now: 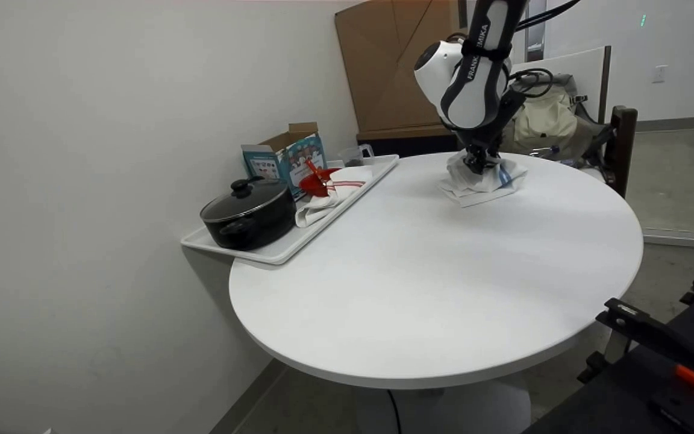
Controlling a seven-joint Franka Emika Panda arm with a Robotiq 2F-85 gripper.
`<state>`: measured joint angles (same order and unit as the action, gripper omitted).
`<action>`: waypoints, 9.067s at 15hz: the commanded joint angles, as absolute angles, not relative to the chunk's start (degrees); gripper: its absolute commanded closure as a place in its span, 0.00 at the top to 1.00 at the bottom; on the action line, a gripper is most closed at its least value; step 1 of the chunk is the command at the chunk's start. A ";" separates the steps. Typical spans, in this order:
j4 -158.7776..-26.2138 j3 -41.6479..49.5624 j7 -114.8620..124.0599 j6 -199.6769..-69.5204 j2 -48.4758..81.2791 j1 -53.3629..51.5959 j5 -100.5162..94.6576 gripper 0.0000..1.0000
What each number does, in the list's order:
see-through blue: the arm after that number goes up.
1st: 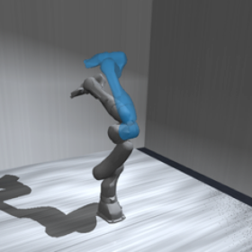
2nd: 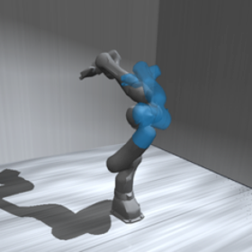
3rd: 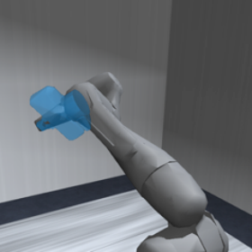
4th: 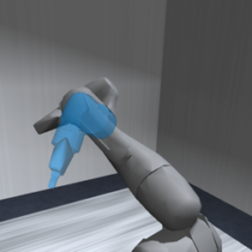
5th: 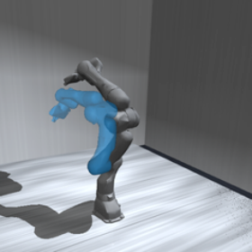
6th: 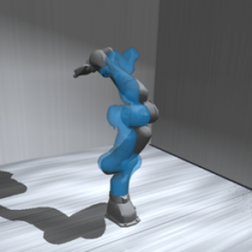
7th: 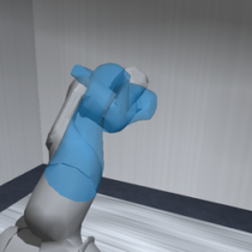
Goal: Use the white towel to wipe the table
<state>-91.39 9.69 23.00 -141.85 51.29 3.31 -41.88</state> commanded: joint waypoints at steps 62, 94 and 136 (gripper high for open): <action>-119.12 3.62 32.04 -144.66 30.28 -6.11 -61.73 0.05; -122.99 -4.06 23.84 -147.22 38.30 -19.22 -61.04 0.05; -113.07 14.57 9.49 -148.72 43.99 3.03 -24.72 0.05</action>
